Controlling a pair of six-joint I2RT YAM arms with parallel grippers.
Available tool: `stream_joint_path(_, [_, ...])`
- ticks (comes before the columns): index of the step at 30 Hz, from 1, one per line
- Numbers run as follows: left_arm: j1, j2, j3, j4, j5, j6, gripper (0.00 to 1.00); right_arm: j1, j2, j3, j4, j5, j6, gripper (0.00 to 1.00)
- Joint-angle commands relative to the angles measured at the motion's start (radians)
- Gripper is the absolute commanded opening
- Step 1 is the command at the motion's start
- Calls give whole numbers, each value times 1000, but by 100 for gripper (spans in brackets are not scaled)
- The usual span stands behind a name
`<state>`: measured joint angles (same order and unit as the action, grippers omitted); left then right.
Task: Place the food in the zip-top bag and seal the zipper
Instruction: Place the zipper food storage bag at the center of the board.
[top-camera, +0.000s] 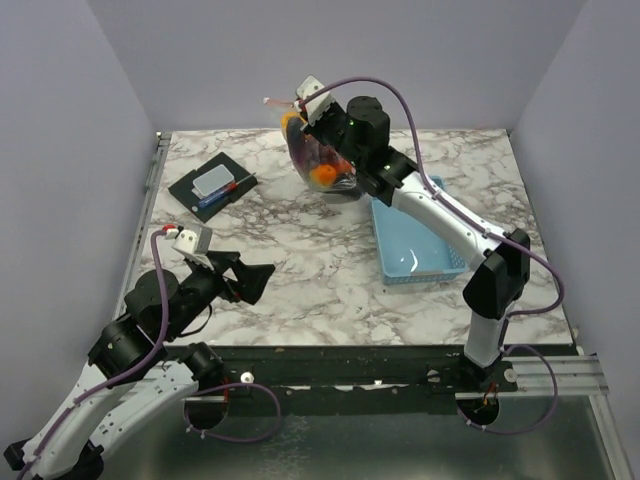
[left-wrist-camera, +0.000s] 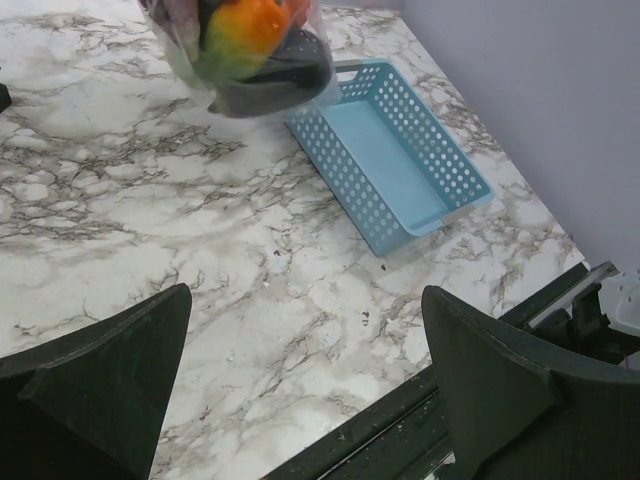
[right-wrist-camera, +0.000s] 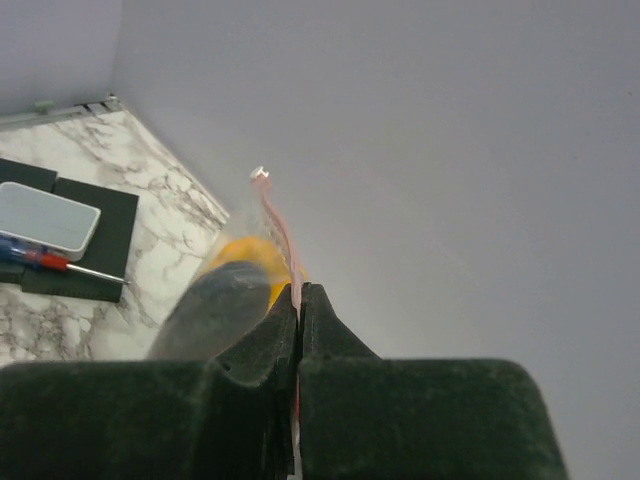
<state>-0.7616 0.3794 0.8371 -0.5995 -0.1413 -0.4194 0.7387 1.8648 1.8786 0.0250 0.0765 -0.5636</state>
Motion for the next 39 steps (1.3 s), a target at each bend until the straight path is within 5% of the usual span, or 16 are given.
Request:
stream_joint_path(1, [-1,-18,-33,37,-19,-28,99,3,-32,-95,189,-180,60,1])
stream_joint_path(6, [-1,-19,-39,40,-20,-31,99,4,-102,-321,179,-371,221,1])
stream_joint_path(14, [-2,-12,-37,46,-27,-20,99,7,-223,-698,250,-474,407,1])
stream_joint_path(31, [-1,-5,7,33,-73,-10,99,43,-437,-915,163,-529,558,0])
stream_joint_path(36, [-1,3,22,30,-75,-14,99,82,-512,-999,160,-498,611,10])
stream_joint_path(39, [-1,11,30,30,-79,-14,99,91,-574,-1049,166,-469,627,23])
